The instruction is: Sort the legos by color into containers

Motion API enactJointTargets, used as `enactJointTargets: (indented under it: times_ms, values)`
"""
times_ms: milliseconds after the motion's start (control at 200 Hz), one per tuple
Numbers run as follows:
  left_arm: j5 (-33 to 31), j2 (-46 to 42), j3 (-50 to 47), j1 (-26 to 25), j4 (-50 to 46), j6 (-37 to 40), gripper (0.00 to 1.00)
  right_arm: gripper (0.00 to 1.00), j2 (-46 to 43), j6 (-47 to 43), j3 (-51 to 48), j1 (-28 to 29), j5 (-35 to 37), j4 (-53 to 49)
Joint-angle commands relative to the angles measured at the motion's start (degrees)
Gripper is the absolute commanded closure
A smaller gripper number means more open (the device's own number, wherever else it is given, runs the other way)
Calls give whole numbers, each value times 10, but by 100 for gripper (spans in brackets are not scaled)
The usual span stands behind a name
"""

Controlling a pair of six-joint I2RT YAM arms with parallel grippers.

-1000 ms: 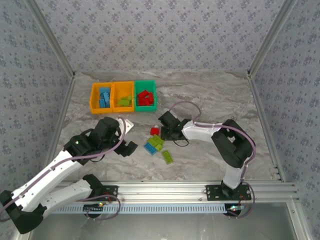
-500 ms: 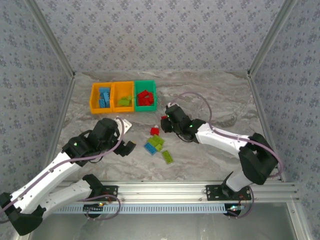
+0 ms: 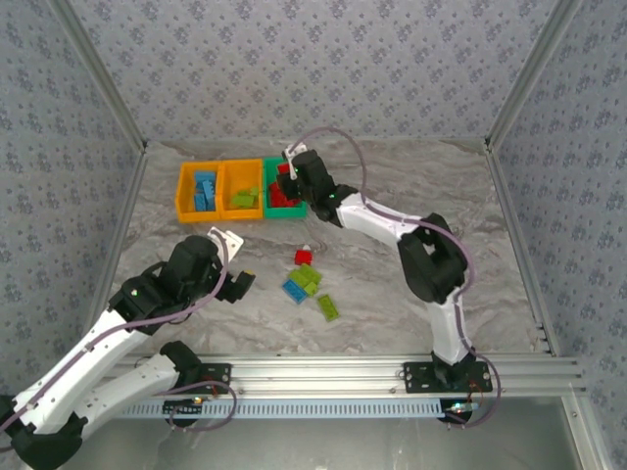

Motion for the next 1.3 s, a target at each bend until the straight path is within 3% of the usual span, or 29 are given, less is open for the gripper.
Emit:
enactJointTargets:
  times_ms: [0, 270, 490, 580, 720, 909, 1009, 1124, 1199, 1294]
  values:
    - [-11, -2, -2, 8, 8, -1, 1, 55, 42, -27, 59, -10, 1, -71]
    - [-5, 12, -4, 18, 15, 0, 1, 50, 16, -34, 73, -10, -16, -113]
    - [-25, 15, -2, 23, 36, -77, 1, 46, -137, -19, -47, -12, -53, -119]
    - [-28, 20, 6, 23, 55, -164, 1, 42, -221, -14, -124, -14, -76, -116]
    - [-35, 31, -8, 22, 92, -360, 1, 31, -360, -5, -252, -15, -117, -126]
    - [44, 80, -47, -10, 167, -562, 1, 17, -541, 44, -434, -16, -126, -118]
    - [41, 126, -76, -67, 230, -634, 1, 8, -619, 64, -502, -17, -139, -131]
    - [-2, 200, -77, -129, 235, -719, 3, 6, -677, 79, -546, -18, -138, -158]
    - [-8, 254, -66, -142, 207, -791, 6, 5, -696, 84, -559, -19, -128, -169]
    - [24, 311, -63, -145, 240, -800, 7, 5, -702, 89, -569, -22, -125, -164]
